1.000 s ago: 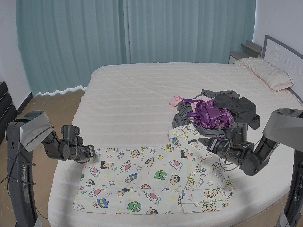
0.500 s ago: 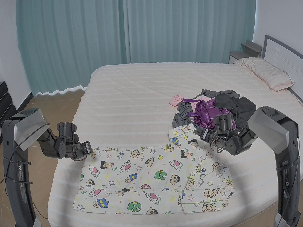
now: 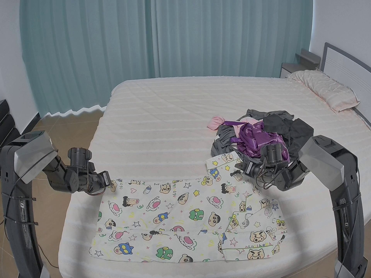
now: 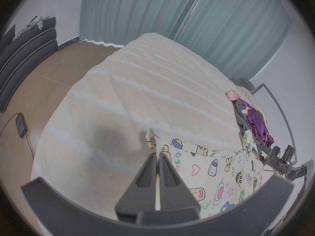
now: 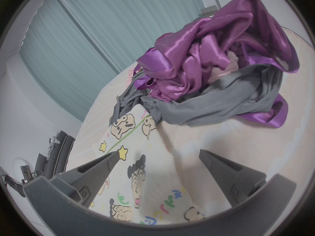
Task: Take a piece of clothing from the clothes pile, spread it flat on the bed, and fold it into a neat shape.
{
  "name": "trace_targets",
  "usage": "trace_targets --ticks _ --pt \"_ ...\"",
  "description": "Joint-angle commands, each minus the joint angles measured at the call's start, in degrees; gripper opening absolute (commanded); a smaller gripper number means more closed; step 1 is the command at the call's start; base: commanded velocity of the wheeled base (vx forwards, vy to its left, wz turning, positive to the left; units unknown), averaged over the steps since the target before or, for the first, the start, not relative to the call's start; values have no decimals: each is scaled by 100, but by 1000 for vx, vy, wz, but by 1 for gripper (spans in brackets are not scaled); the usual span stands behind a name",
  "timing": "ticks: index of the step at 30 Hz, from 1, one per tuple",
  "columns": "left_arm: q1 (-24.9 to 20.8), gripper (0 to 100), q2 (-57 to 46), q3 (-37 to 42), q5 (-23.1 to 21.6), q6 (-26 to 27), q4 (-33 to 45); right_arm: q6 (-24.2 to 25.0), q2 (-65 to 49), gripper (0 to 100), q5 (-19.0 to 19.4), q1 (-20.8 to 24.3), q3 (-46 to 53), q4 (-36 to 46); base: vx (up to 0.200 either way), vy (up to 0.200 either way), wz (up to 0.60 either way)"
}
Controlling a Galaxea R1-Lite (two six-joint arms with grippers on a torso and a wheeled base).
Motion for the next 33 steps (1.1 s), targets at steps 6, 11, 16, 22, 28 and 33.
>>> trace_targets --ticks 6,11,16,22,28,33 --pt "36 0 -20 -1 -1 -1 -5 -89 171 100 214 41 -323 23 0 0 0" --pt "45 0 -11 -54 -1 -1 13 -133 365 0 302 41 -780 436 0 0 0" --pt "80 0 -20 -63 -1 -10 13 -133 435 0 302 -3 -938 471 0 0 0" --pt "168 0 -73 -54 52 -10 13 -71 373 0 311 -134 -877 366 0 0 0" --pt "247 0 -73 -63 166 -18 -14 -45 347 0 320 -187 -604 -328 0 0 0" --pt "274 0 -73 -115 175 -18 -22 -45 356 0 329 -196 -525 -583 0 0 0"
